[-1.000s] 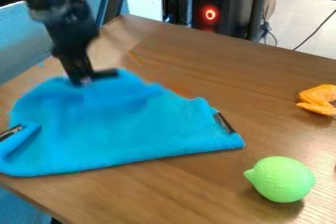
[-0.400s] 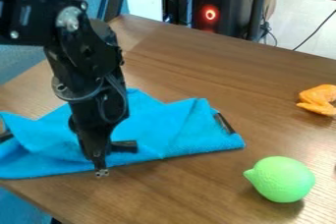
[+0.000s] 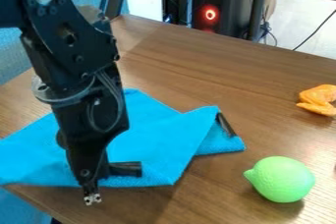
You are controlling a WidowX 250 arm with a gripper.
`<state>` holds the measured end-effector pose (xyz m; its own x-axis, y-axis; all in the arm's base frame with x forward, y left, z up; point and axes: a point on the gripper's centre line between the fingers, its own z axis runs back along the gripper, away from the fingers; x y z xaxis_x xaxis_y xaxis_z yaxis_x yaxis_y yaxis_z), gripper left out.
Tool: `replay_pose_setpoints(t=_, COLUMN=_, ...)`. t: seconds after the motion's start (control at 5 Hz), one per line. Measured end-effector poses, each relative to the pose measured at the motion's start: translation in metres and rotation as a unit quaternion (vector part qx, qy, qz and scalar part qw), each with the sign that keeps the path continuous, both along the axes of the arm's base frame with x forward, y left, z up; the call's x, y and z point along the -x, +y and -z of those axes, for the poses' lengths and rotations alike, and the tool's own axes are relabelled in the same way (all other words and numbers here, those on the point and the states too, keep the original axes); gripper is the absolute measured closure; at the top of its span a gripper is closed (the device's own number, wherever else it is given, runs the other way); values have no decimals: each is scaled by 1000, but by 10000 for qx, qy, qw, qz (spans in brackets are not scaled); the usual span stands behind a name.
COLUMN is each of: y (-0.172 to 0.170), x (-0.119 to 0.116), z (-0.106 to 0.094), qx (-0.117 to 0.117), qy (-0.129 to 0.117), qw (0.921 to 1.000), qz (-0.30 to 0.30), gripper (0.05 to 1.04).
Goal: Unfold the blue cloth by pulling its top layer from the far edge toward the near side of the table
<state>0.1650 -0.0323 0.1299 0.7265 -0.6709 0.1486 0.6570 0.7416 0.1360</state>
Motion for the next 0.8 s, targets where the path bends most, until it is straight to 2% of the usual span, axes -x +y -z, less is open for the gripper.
replay_pose_setpoints(t=0.2, y=-11, x=8, z=5, qx=28, qy=258, qw=9997, qz=46, gripper=1029)
replay_pose_setpoints(t=0.8, y=-36, x=14, z=13, qx=163, qy=451, qw=9987, qz=143, gripper=1029)
